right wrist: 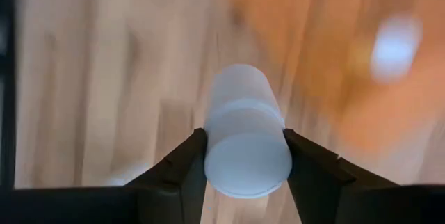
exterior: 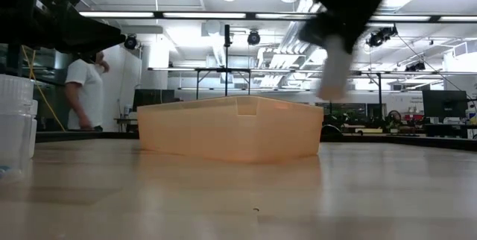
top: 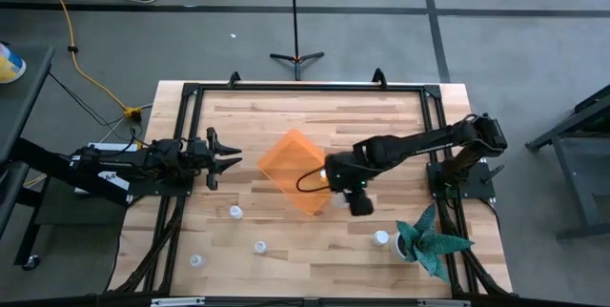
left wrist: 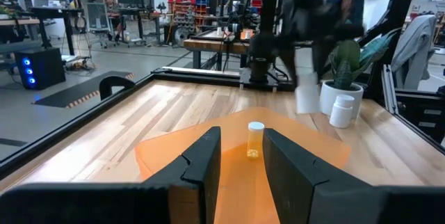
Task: Pick and place pill bottles into a basket
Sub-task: Put the top white pill bottle into the orange bin
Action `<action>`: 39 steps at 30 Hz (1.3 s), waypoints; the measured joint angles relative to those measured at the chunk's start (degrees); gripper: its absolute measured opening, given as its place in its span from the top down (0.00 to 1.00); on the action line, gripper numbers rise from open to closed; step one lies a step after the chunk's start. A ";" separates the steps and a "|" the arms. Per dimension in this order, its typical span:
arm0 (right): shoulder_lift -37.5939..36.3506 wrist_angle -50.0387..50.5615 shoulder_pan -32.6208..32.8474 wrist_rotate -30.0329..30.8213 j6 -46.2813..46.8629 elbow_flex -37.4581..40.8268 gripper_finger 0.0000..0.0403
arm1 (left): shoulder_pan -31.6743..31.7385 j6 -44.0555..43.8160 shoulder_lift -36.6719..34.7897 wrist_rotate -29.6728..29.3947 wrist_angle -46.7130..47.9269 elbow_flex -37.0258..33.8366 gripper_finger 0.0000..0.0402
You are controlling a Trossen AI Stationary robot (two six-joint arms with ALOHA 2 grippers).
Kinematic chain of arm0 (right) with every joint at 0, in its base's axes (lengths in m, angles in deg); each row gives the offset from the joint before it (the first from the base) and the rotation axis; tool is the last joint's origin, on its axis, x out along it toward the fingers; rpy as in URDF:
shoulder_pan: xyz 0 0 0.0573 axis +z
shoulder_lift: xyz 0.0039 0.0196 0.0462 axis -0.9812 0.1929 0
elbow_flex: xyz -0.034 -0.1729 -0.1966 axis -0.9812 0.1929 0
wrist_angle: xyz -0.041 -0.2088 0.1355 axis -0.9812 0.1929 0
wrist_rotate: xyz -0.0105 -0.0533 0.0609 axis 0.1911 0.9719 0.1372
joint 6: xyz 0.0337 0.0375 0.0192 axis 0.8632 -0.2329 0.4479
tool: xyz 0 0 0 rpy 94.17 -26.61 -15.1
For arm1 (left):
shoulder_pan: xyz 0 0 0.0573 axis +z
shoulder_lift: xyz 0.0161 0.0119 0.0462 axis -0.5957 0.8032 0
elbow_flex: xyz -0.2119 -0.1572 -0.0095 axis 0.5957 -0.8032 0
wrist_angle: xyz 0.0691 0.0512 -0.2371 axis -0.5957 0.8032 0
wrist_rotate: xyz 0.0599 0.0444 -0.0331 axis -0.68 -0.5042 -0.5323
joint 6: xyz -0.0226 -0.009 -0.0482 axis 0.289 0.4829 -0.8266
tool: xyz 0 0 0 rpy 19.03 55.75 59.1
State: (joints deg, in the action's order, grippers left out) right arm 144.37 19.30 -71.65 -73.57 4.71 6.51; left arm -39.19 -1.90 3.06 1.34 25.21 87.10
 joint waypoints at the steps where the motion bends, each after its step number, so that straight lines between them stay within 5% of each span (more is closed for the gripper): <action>1: 0.00 -2.54 -0.30 0.10 -1.58 -1.00 0.62 | 0.01 0.00 -0.02 0.00 0.01 0.00 0.64; 8: 0.55 -17.82 -5.75 6.56 -9.35 -2.58 0.63 | 0.01 0.00 -0.02 0.02 0.02 0.01 0.64; 12: 3.90 -21.10 -9.70 5.44 -12.66 -2.72 0.60 | 0.02 0.00 -0.02 0.04 0.00 0.01 0.64; 27: 21.90 3.45 -15.50 5.69 -18.53 -23.27 0.58 | 0.02 -0.17 -0.02 0.07 0.02 0.00 0.64; 39: 26.77 10.84 -15.50 5.69 -19.88 -25.91 0.60 | 0.00 -0.13 -0.01 0.09 0.00 -0.02 0.64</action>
State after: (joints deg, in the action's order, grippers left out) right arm 171.14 30.14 -87.15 -67.87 -15.17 -19.40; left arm -39.19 -2.03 3.04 1.43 25.21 87.09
